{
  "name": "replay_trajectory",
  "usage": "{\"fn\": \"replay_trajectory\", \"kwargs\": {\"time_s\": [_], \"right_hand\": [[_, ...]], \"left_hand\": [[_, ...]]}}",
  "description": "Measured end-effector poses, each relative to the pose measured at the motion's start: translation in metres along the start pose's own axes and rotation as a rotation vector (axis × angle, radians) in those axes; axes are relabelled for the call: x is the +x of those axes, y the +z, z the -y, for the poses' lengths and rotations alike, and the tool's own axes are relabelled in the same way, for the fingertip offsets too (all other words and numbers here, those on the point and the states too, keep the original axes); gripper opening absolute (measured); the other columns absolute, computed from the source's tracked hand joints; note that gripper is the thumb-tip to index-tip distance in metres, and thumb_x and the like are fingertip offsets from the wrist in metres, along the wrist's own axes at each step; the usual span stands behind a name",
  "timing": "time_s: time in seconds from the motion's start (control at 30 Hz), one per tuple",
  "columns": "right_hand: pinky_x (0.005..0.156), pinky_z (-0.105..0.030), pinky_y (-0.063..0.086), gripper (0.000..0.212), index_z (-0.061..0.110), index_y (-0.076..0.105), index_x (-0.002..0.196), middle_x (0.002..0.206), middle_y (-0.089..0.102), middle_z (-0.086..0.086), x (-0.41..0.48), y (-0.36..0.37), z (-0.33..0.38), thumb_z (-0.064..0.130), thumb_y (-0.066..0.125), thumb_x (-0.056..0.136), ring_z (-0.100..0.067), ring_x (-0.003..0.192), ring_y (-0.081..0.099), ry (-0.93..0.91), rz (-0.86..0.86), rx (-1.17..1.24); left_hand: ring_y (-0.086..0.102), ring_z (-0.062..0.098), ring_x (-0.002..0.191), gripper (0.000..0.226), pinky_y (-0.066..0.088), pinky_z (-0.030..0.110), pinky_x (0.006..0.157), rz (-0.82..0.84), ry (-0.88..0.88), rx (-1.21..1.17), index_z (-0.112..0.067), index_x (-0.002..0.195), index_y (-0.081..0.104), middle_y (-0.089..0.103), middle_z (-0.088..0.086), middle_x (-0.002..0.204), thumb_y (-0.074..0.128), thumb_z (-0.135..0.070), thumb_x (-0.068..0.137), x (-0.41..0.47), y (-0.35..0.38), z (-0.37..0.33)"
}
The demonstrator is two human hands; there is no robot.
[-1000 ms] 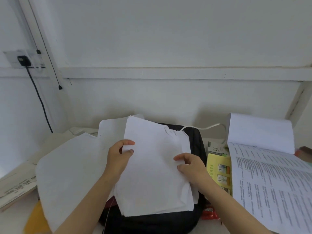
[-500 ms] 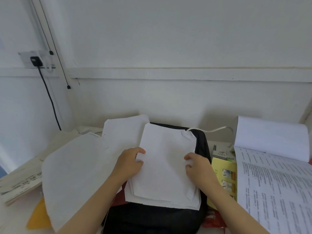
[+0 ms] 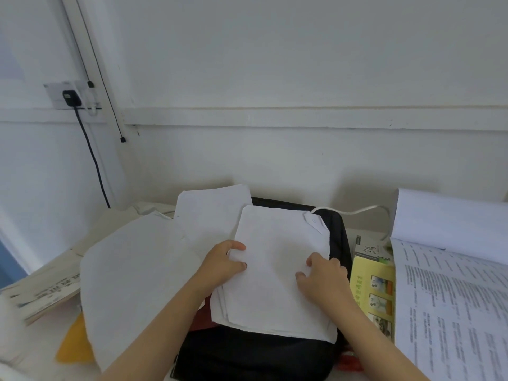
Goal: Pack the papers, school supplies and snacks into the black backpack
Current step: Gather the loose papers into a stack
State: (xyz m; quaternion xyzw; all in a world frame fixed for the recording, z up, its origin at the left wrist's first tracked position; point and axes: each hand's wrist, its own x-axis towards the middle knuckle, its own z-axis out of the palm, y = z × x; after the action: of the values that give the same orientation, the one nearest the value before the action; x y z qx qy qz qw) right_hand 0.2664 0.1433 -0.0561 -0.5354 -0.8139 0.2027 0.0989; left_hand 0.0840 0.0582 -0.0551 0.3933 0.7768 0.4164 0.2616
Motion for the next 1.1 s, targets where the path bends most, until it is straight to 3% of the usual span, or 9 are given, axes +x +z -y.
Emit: {"fn": "replay_trajectory", "kwargs": {"time_s": [0.27, 0.37, 0.47, 0.53, 0.6, 0.7, 0.9, 1.0, 1.1], "right_hand": [[0.097, -0.032, 0.032, 0.035, 0.027, 0.051, 0.124, 0.136, 0.04, -0.008, 0.0, 0.007, -0.007, 0.037, 0.05, 0.091, -0.028, 0.125, 0.034, -0.102, -0.103, 0.056], [0.102, -0.028, 0.032, 0.026, 0.027, 0.059, 0.115, 0.133, 0.05, -0.002, 0.006, 0.006, -0.009, 0.027, 0.057, 0.089, -0.019, 0.13, 0.037, -0.212, -0.166, 0.37], [0.084, -0.014, 0.038, 0.02, 0.028, 0.063, 0.107, 0.118, 0.056, 0.014, 0.007, -0.005, 0.003, 0.018, 0.06, 0.089, -0.006, 0.113, 0.047, -0.247, -0.047, 0.803], [0.09, -0.023, 0.045, 0.022, 0.029, 0.065, 0.104, 0.119, 0.057, 0.013, 0.01, -0.008, 0.013, 0.014, 0.059, 0.089, -0.01, 0.113, 0.049, -0.248, 0.013, 0.95], [0.094, -0.031, 0.045, 0.029, 0.03, 0.067, 0.1, 0.118, 0.058, 0.011, 0.015, -0.008, 0.027, 0.007, 0.055, 0.087, -0.012, 0.111, 0.051, -0.27, 0.027, 0.948], [0.08, -0.02, 0.047, 0.036, 0.03, 0.068, 0.094, 0.113, 0.062, 0.01, 0.023, -0.003, 0.054, 0.0, 0.051, 0.084, -0.014, 0.101, 0.058, -0.352, 0.037, 0.892], [0.058, -0.001, 0.038, 0.034, 0.021, 0.068, 0.095, 0.104, 0.061, 0.012, 0.026, 0.025, 0.118, -0.004, 0.048, 0.085, 0.002, 0.069, 0.051, -0.535, 0.17, 0.708], [0.062, 0.002, 0.035, 0.032, 0.021, 0.069, 0.1, 0.107, 0.059, 0.008, 0.024, 0.043, 0.142, -0.001, 0.049, 0.086, 0.002, 0.075, 0.048, -0.617, 0.208, 0.561], [0.071, -0.009, 0.036, 0.032, 0.024, 0.067, 0.104, 0.117, 0.06, 0.004, 0.023, 0.06, 0.158, 0.005, 0.048, 0.087, -0.008, 0.094, 0.051, -0.669, 0.249, 0.402]], "left_hand": [[0.054, 0.0, 0.099, 0.043, 0.046, 0.011, 0.077, -0.026, 0.162, -0.192, -0.028, 0.096, 0.066, 0.056, -0.018, 0.11, 0.047, 0.01, 0.087, -0.024, -0.006, -0.015], [0.056, 0.009, 0.104, 0.045, 0.05, 0.027, 0.088, -0.096, 0.206, -0.271, -0.029, 0.096, 0.067, 0.059, -0.015, 0.113, 0.046, 0.01, 0.087, -0.033, -0.018, -0.023], [0.056, 0.011, 0.104, 0.046, 0.05, 0.032, 0.089, -0.184, 0.226, -0.311, -0.034, 0.095, 0.066, 0.059, -0.016, 0.115, 0.048, 0.008, 0.087, -0.041, -0.034, -0.023], [0.056, 0.01, 0.104, 0.047, 0.049, 0.032, 0.089, -0.237, 0.22, -0.34, -0.034, 0.094, 0.067, 0.059, -0.018, 0.112, 0.048, 0.008, 0.086, -0.043, -0.044, -0.021], [0.056, 0.011, 0.105, 0.045, 0.049, 0.031, 0.089, -0.303, 0.199, -0.361, -0.032, 0.094, 0.067, 0.06, -0.017, 0.111, 0.048, 0.008, 0.086, -0.045, -0.054, -0.017], [0.054, 0.014, 0.104, 0.041, 0.046, 0.023, 0.082, -0.433, 0.163, -0.331, -0.028, 0.097, 0.065, 0.058, -0.013, 0.111, 0.049, 0.008, 0.086, -0.049, -0.071, -0.005], [0.048, 0.013, 0.107, 0.038, 0.039, 0.032, 0.1, -0.701, 0.002, -0.184, -0.025, 0.11, 0.063, 0.052, -0.008, 0.115, 0.05, 0.003, 0.087, -0.077, -0.098, 0.041], [0.046, 0.013, 0.105, 0.037, 0.039, 0.032, 0.098, -0.762, -0.065, -0.132, -0.026, 0.111, 0.061, 0.051, -0.007, 0.115, 0.052, 0.0, 0.087, -0.095, -0.107, 0.065], [0.045, 0.013, 0.101, 0.035, 0.04, 0.032, 0.095, -0.787, -0.107, -0.052, -0.023, 0.114, 0.061, 0.05, -0.006, 0.113, 0.055, -0.002, 0.087, -0.107, -0.116, 0.084]]}}
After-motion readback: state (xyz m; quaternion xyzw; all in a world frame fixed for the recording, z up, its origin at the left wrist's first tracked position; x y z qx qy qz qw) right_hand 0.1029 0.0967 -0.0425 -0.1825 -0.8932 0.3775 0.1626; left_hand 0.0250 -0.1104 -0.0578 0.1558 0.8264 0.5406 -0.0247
